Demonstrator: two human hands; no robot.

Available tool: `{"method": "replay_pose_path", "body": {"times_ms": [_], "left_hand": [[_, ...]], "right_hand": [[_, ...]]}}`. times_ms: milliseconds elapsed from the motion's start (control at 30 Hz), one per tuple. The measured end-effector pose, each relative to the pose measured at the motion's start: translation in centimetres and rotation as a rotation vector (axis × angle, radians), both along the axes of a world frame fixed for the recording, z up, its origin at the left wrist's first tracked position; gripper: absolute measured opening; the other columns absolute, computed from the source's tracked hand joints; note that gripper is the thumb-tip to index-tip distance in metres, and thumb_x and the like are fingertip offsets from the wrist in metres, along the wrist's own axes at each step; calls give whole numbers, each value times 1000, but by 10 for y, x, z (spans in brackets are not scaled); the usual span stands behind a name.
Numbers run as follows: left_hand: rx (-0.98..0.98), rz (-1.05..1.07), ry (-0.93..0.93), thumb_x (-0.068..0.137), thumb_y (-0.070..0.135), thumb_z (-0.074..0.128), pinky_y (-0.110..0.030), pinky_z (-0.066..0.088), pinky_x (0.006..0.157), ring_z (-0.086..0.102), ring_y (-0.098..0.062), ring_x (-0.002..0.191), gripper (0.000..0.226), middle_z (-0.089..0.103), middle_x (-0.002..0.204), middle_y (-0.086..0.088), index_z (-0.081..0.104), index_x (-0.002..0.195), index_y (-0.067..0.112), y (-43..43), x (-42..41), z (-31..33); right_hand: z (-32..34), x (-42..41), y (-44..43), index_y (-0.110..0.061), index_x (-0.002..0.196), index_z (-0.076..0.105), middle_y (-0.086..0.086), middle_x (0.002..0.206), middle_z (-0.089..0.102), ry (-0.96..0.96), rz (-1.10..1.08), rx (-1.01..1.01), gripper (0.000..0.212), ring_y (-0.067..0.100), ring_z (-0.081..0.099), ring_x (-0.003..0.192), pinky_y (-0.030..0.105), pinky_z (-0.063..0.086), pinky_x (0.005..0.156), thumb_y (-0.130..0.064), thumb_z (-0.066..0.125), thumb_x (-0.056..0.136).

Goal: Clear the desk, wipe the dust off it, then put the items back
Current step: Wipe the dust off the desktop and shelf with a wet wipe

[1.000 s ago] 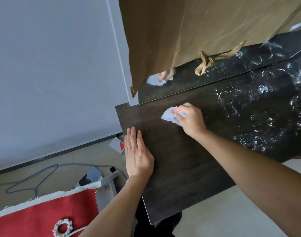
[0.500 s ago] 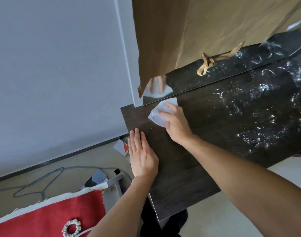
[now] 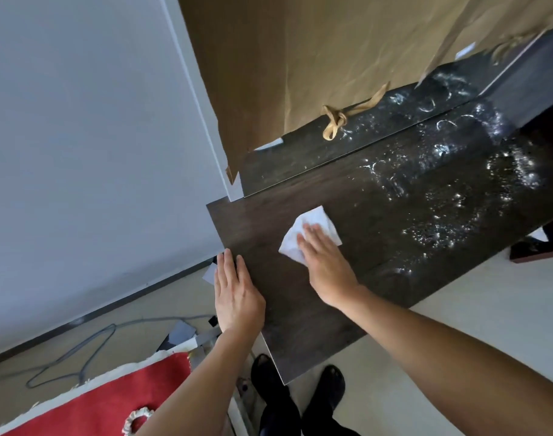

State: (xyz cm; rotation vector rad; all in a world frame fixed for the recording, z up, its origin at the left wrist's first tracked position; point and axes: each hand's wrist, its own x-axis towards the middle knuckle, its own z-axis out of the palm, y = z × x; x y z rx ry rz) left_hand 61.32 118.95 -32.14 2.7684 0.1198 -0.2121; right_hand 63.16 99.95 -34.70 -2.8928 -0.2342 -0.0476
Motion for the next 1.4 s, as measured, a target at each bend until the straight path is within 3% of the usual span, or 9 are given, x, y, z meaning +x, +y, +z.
{"method": "replay_pose_path", "body": {"times_ms": [133,300,400,600,800,900,1033,1233,1400], "left_hand": [[20,-125,-32,91,5,35,-36,-5,119,-4,-28,147,57,3,159,-13,24,148,6,-22,4,11],[-14,-326,-42,88,3,43,-39,7,119,12,-33,145,53,20,155,-21,38,141,0,-80,5,8],[-50,-303,-2,87,5,49,-42,14,119,18,-35,144,52,26,152,-21,41,138,-3,-115,4,-2],[-78,-111,-37,90,3,46,-43,10,119,15,-31,145,50,27,153,-17,39,139,-2,-144,4,-16],[8,-67,-94,93,7,42,-40,7,119,15,-30,145,48,27,153,-16,36,140,-1,-154,3,-26],[56,-48,-110,93,10,36,-40,8,119,15,-30,144,48,28,153,-16,37,140,-1,-156,3,-27],[60,-26,-140,92,7,34,-42,11,118,19,-32,143,47,30,151,-18,40,138,-3,-159,1,-25],[91,-24,-182,89,15,31,-40,15,118,25,-34,141,51,35,149,-20,44,135,-3,-161,0,-26],[92,-23,-168,89,20,22,-42,16,117,25,-35,141,57,34,149,-20,43,136,-4,-161,-2,-21]], "right_hand": [[0,-101,-15,-8,139,41,10,151,32,28,92,7,60,26,24,142,37,26,114,7,42,81],[2,-131,-128,-5,144,26,11,153,25,16,-341,-93,78,27,28,140,33,38,106,6,66,77],[8,-122,-126,2,131,46,21,138,48,38,-517,-27,80,35,49,125,35,50,90,6,82,59],[-4,-147,-136,-3,136,44,14,148,35,7,-107,-2,44,26,26,140,37,31,111,-6,40,92],[-6,-58,-245,9,130,45,31,138,42,-35,-572,-50,41,44,40,129,55,43,98,-12,35,95],[-14,-69,-192,3,137,39,25,147,33,-60,-328,-11,56,39,27,138,48,29,111,2,56,83],[-13,-90,-188,-5,141,36,15,152,27,-2,110,11,55,30,19,143,41,21,115,-4,53,88],[-3,-7,-257,2,143,28,23,153,21,63,-314,35,53,36,17,143,48,24,114,-1,45,92],[-5,-75,-170,-3,141,33,17,153,23,55,200,67,53,32,14,144,42,15,117,-2,37,89]]}}
